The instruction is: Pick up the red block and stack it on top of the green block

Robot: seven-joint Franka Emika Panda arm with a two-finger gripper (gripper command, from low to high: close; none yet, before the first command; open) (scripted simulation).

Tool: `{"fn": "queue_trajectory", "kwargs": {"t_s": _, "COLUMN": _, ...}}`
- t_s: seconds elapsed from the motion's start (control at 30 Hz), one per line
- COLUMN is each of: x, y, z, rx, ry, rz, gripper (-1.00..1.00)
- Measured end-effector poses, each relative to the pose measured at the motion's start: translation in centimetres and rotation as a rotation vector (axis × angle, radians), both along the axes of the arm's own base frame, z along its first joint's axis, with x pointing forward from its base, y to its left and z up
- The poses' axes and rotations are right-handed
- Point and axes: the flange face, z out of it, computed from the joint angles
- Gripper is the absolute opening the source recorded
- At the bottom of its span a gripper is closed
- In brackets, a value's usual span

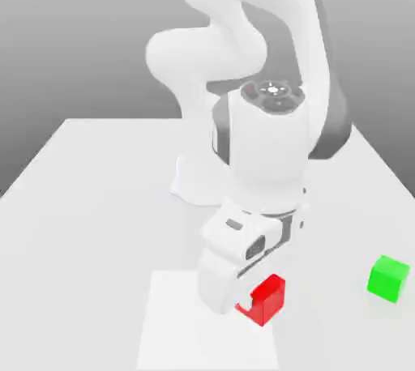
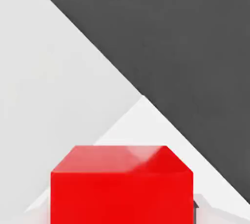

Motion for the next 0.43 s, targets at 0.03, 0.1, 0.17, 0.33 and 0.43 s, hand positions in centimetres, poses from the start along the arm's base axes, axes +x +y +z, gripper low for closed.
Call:
{"fn": "queue_trajectory", "kwargs": {"t_s": 0.03, "x": -1.0, "y": 2.6, "z": 0.3, "rx": 0.000, "ry": 0.000, "rz": 0.045, "gripper": -1.00}}
{"fn": "queue_trajectory", "kwargs": {"t_s": 0.1, "x": -3.9, "y": 8.2, "z": 1.0, "rx": -0.001, "ry": -0.001, "rz": 0.150, "gripper": -1.00}}
{"fn": "queue_trajectory", "kwargs": {"t_s": 0.17, "x": -8.5, "y": 14.9, "z": 1.7, "rx": -0.006, "ry": -0.007, "rz": 0.290, "gripper": -1.00}}
{"fn": "queue_trajectory", "kwargs": {"t_s": 0.33, "x": -10.2, "y": 17.1, "z": -3.2, "rx": -0.010, "ry": -0.013, "rz": 0.325, "gripper": -1.00}}
{"fn": "queue_trajectory", "kwargs": {"t_s": 0.43, "x": -10.2, "y": 17.0, "z": -3.9, "rx": -0.010, "ry": -0.013, "rz": 0.326, "gripper": 1.00}}
